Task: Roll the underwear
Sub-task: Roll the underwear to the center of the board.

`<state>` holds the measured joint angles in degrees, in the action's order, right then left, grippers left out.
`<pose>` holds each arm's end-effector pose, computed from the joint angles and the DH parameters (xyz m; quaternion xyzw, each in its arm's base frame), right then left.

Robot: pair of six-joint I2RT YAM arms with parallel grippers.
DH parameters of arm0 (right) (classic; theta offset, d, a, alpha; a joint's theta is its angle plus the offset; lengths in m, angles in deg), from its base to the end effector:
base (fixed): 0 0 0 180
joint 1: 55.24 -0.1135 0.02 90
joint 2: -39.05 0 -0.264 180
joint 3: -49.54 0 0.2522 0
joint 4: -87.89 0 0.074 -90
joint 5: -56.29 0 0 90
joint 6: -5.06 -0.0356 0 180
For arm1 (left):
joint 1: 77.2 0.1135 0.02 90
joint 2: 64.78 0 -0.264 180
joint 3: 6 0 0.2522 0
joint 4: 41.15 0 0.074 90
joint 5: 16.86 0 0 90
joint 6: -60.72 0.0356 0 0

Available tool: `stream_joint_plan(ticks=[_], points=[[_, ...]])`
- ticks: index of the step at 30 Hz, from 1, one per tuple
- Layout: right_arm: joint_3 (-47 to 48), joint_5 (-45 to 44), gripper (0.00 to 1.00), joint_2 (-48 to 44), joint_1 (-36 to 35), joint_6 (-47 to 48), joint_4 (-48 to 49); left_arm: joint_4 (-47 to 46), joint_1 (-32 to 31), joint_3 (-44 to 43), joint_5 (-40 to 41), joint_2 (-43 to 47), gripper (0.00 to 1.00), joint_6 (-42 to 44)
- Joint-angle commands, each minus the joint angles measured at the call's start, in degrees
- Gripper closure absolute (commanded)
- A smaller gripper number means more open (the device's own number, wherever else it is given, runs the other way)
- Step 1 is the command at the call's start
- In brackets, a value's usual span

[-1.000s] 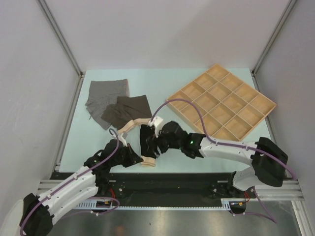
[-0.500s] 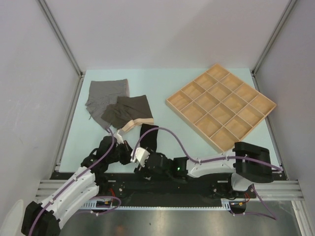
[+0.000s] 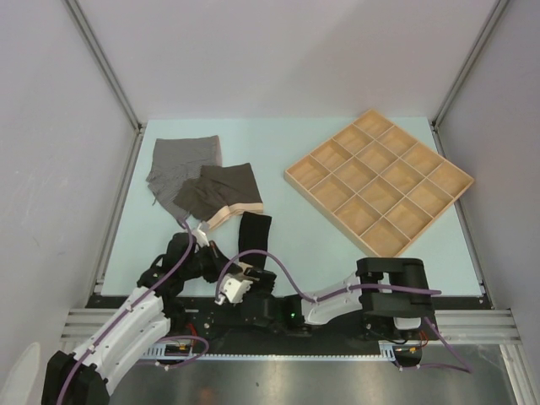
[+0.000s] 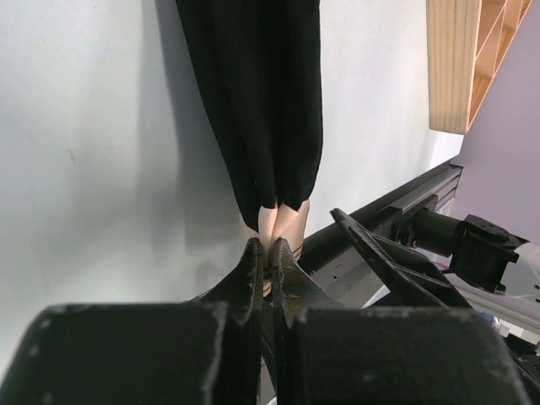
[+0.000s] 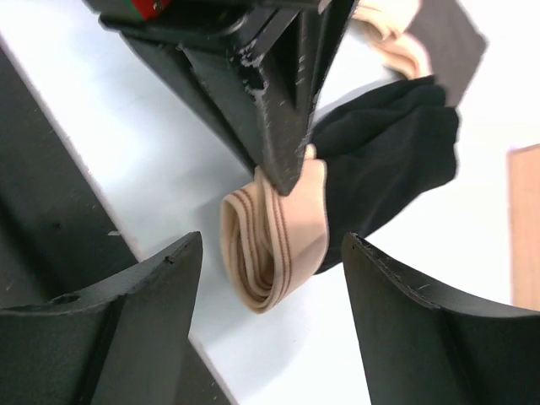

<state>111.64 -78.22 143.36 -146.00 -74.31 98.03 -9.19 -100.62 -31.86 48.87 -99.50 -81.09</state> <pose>0.0202 0.3566 0.1471 -0.5104 0.6548 0.0349 0.5563 0.1160 -0.0662 0.1554 -0.1332 0.8833 -0.3997 0.2056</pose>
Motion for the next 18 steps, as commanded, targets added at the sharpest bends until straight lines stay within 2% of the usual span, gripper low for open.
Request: stream_joint_plan(ticks=[1,6,12,15,17,18], points=[[0.4,-9.5,0.28,2.0,-1.3,5.8,9.8,0.3,1.0,0.0,-1.9,1.3,1.0,1.5],[0.1,-9.6,0.31,4.8,-1.1,7.3,12.0,1.0,1.3,0.1,-2.2,2.5,1.0,0.9],[-0.6,-10.3,0.56,6.6,0.1,9.1,15.8,-0.9,1.7,1.5,-4.3,2.6,1.0,-0.3],[-1.1,-10.2,0.65,7.0,0.9,10.5,18.3,-1.8,1.8,2.0,-5.0,2.6,1.0,-0.6],[-1.3,-8.5,0.68,6.4,1.4,10.5,17.9,-1.8,1.9,1.9,-4.6,2.3,1.0,-0.1],[-1.6,-7.7,0.74,6.1,2.0,10.3,17.8,-1.9,2.0,1.9,-4.6,2.1,1.0,-0.1]])
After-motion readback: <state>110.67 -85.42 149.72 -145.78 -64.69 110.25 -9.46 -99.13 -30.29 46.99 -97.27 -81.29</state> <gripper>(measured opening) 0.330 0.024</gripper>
